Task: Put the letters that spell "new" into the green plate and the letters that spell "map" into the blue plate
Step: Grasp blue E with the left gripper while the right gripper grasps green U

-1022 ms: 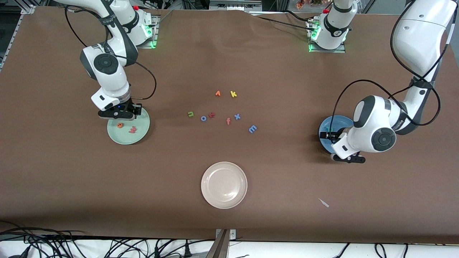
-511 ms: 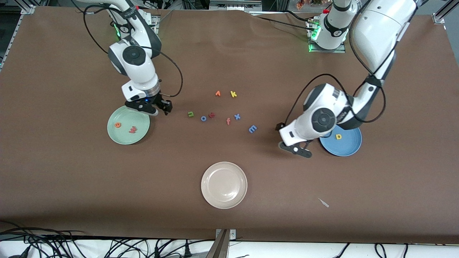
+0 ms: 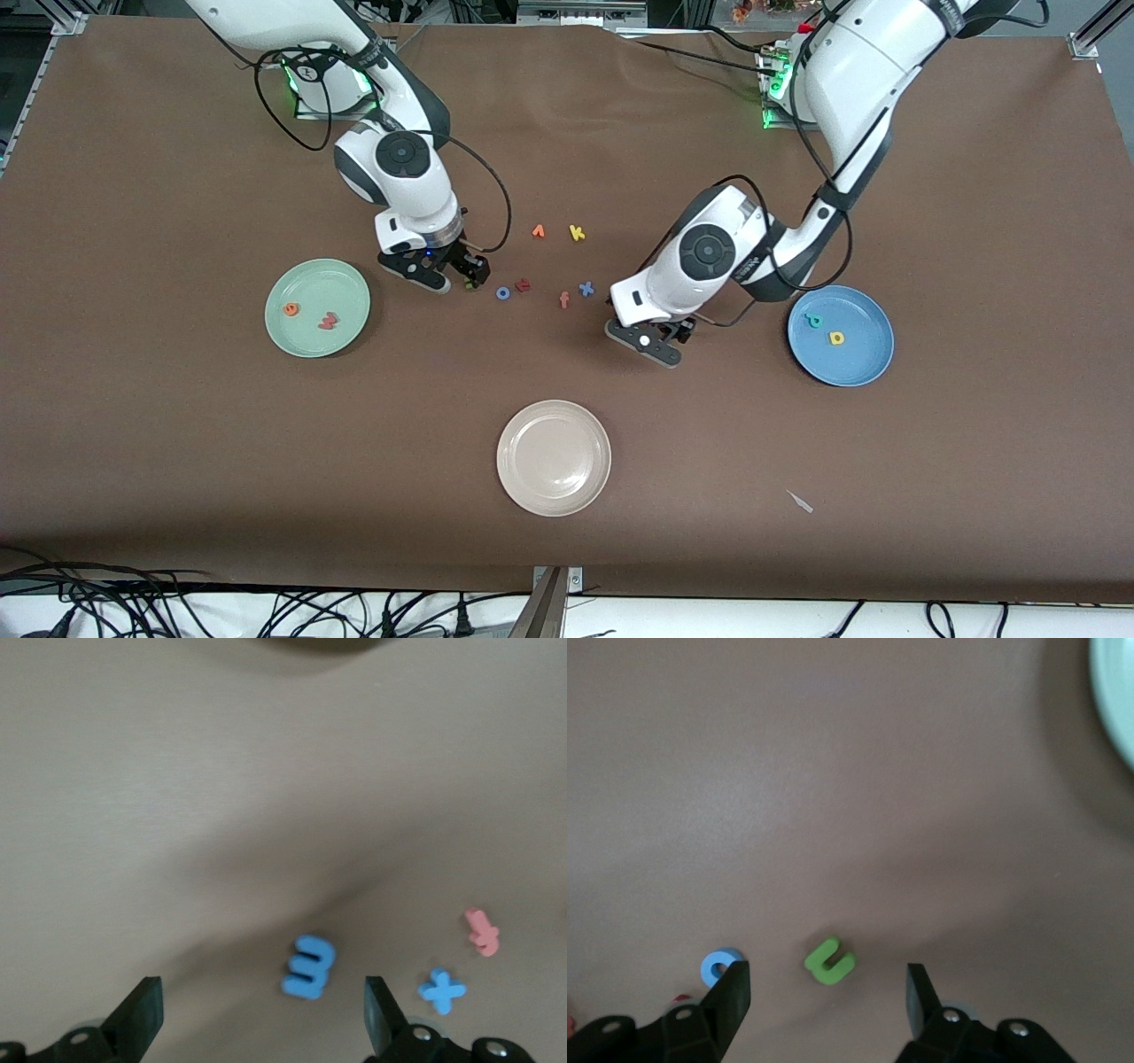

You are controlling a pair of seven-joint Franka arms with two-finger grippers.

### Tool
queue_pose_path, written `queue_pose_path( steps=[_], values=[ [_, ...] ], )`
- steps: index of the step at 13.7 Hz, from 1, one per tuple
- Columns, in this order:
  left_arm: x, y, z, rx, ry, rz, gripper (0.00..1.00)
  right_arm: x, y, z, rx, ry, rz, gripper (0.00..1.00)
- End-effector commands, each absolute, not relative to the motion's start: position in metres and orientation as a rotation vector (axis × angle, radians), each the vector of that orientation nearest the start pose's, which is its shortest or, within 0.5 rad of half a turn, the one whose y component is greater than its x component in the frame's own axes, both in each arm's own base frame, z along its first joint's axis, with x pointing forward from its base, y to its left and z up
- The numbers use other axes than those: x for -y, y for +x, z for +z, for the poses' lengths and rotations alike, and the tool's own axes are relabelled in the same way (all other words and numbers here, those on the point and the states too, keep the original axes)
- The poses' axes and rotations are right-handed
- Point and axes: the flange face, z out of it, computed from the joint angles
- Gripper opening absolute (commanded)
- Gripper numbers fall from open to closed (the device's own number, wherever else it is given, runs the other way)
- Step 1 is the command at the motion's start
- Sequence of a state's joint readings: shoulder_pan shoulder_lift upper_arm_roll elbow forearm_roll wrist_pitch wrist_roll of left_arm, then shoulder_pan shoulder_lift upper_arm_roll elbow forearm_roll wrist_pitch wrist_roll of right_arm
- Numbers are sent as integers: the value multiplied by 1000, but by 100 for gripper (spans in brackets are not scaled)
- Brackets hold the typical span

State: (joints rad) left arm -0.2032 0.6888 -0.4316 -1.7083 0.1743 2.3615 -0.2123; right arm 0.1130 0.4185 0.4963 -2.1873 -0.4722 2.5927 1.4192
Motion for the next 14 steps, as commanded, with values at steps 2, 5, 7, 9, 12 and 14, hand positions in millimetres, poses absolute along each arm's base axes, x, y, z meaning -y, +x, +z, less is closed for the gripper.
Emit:
queue_pose_path(
  steps=[2,5,7,9,12,14],
  values=[
    [385,557,204,-748,-3127,5,100,-340,450,188,-755,-3065,-219,79],
    [399,544,189,-792,-3103,34,100,-342,445,181,-762,-3071,-214,79],
    [403,539,180,-794,-3082,46,100,-342,444,178,-766,-3071,-203,77],
    [406,537,178,-786,-3078,47,100,-343,449,172,-771,-3059,-194,77],
    [409,534,174,-777,-3065,48,100,-342,452,168,-776,-3059,-190,77],
    [411,530,170,-778,-3029,36,94,-342,452,166,-775,-3055,-184,76]
  ],
)
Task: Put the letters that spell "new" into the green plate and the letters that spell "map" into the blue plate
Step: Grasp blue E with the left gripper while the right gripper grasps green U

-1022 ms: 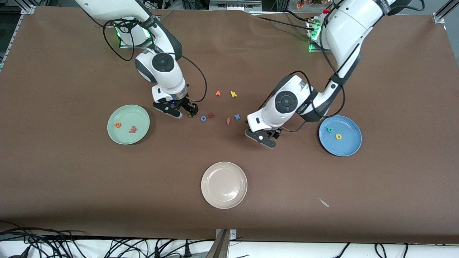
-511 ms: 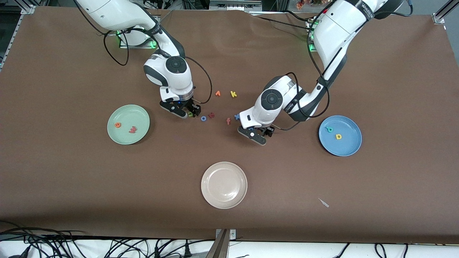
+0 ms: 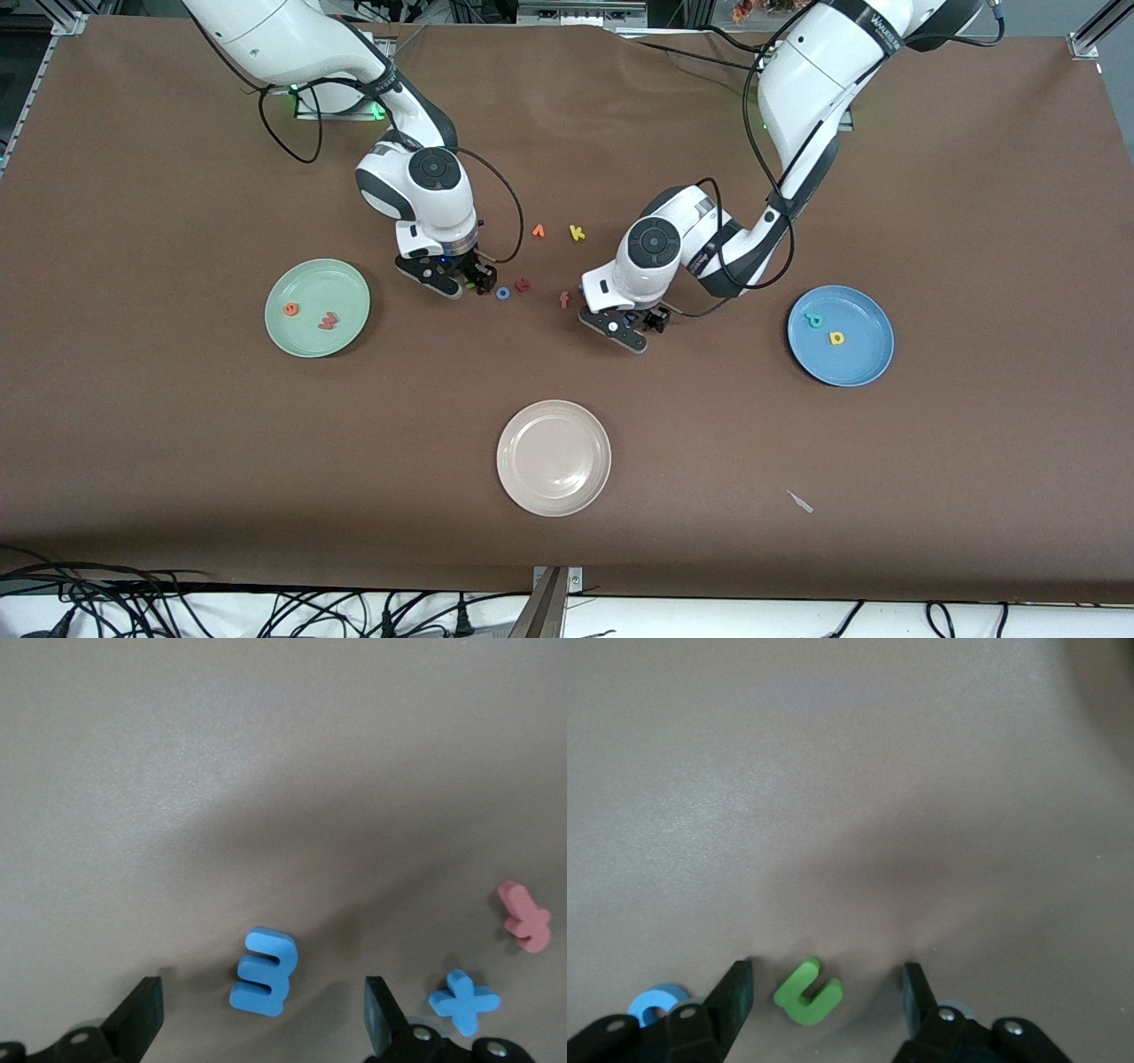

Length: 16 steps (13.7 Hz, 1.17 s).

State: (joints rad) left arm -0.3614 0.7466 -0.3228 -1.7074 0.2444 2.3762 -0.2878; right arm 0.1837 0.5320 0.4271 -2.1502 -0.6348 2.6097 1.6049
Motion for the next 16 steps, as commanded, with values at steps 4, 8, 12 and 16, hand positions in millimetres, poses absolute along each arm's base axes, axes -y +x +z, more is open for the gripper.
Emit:
queue_pose_path(
  steps=[4,8,12,16],
  values=[
    [416,525,162,-750,-2991,18,89,-343,452,165,-806,-3040,-179,55],
    [418,531,170,-713,-3006,-3,80,-346,450,165,-809,-3038,-174,49],
    [418,532,170,-702,-3013,-2,73,-346,450,166,-831,-3025,-179,40],
    [417,533,170,-674,-3021,0,53,-346,450,167,-824,-3026,-184,30]
  ],
)
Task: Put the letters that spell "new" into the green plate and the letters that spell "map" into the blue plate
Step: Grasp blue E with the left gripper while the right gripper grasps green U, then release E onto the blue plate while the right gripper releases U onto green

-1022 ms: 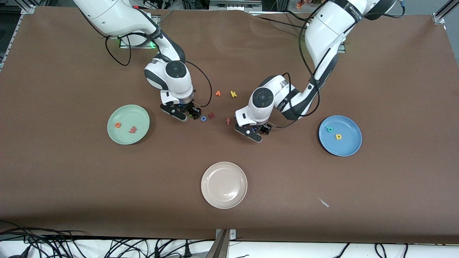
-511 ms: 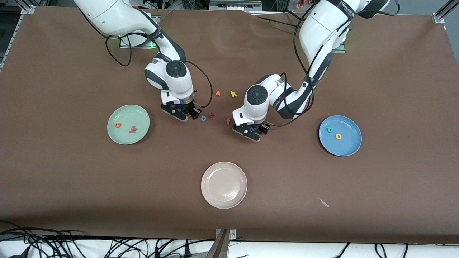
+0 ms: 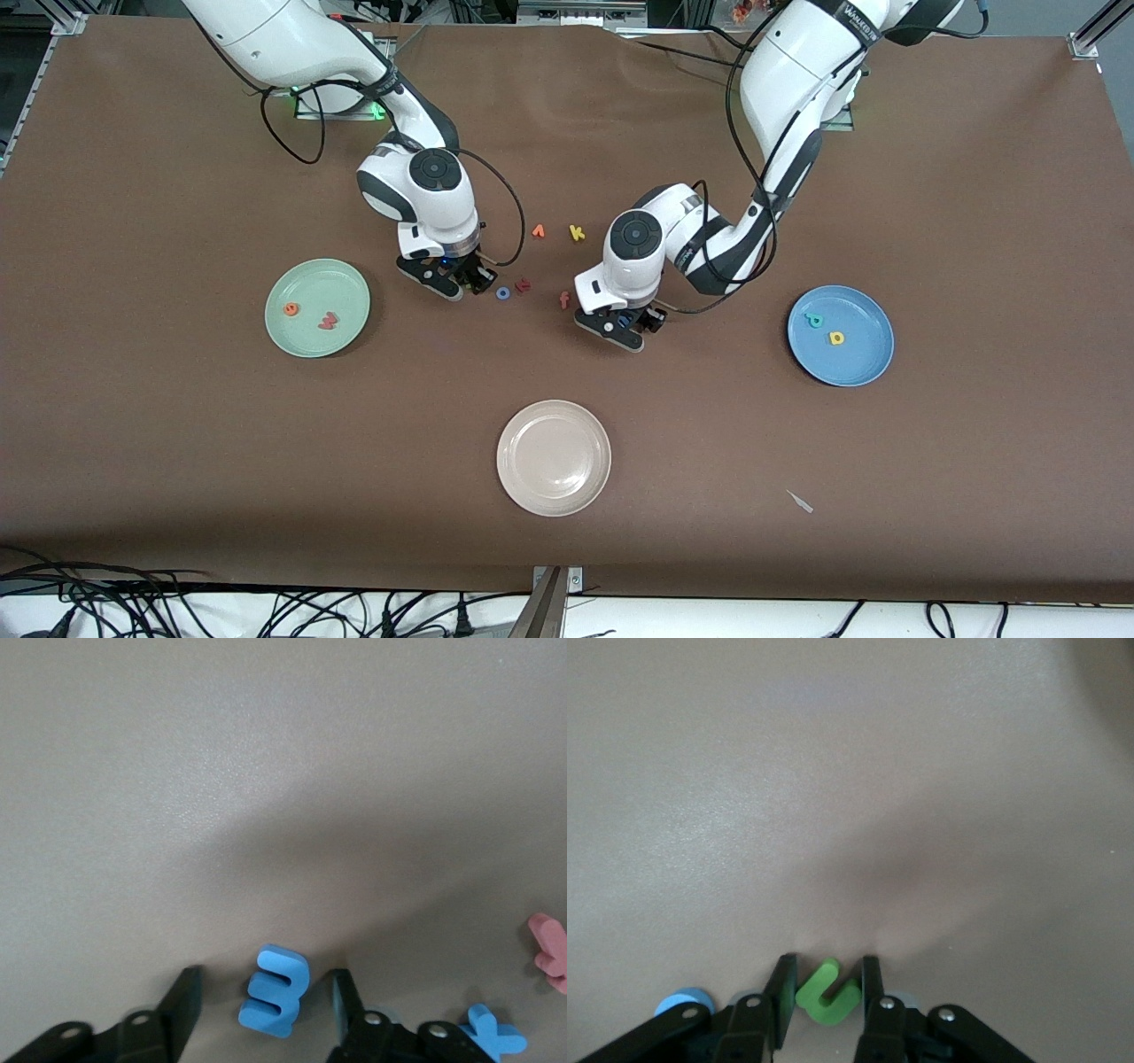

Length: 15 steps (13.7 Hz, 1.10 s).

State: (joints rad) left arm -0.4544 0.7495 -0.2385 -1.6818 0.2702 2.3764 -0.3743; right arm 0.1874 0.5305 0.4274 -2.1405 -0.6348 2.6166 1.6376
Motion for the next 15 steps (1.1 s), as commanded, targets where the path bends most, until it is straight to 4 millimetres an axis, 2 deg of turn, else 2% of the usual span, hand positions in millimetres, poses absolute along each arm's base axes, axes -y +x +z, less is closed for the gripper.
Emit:
queue_pose_path(
  steps=[1,4,7,9,11,13,14,15],
  values=[
    [418,532,170,-670,-3021,-1,43,-346,451,169,-820,-3027,-188,30],
    [417,532,168,-668,-3019,4,23,-345,453,173,-807,-3029,-198,26],
    [414,535,169,-651,-3026,5,0,-338,471,195,-803,-3028,-263,26],
    [403,544,176,-612,-3037,4,0,-335,474,204,-781,-3046,-273,26],
    [380,568,198,-478,-3081,80,0,-327,480,220,-712,-3076,-262,26],
    [355,591,221,-463,-3065,232,0,-293,498,236,-643,-3135,-223,26],
    [334,602,233,-492,-3053,322,0,-272,509,248,-603,-3150,-204,26],
    [305,613,241,-530,-3043,395,0,-252,515,256,-552,-3178,-167,26]
  ],
)
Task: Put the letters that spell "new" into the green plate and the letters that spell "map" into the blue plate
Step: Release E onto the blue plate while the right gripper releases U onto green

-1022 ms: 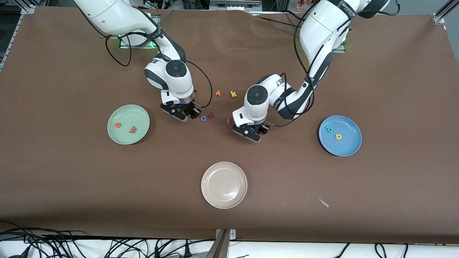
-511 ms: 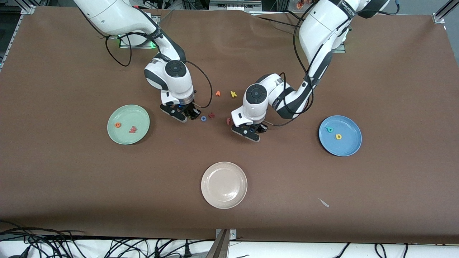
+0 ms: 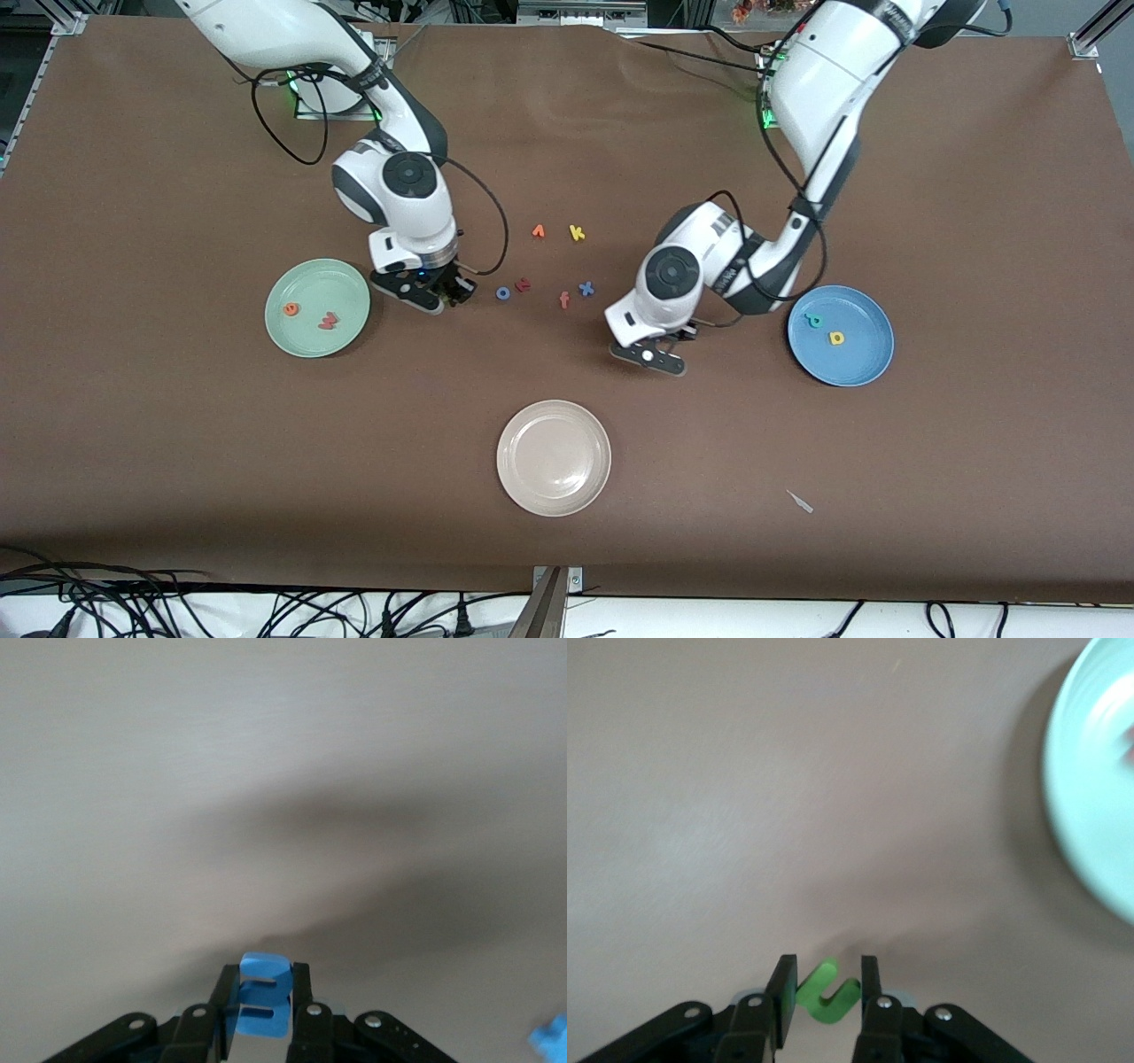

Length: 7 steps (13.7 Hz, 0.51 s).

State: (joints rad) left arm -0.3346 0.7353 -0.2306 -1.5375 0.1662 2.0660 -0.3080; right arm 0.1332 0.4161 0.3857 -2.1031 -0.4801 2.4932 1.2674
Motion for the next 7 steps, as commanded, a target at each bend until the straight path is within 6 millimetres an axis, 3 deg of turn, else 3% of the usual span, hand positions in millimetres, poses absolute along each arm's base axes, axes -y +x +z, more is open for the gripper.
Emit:
queue_pose_path(
  steps=[1,3,5,6,7],
  values=[
    [274,622,249,-592,-3028,444,0,-229,520,267,-484,-3203,-143,26],
    [223,625,257,-709,-2971,610,0,-182,526,285,-336,-3265,-107,27],
    [167,632,251,-760,-2948,725,0,-143,519,290,-214,-3318,-56,32],
    [145,634,247,-753,-2951,755,0,-127,511,290,-156,-3335,-33,44],
    [117,635,237,-757,-2958,811,0,-118,504,290,-112,-3344,-28,62]
  ],
)
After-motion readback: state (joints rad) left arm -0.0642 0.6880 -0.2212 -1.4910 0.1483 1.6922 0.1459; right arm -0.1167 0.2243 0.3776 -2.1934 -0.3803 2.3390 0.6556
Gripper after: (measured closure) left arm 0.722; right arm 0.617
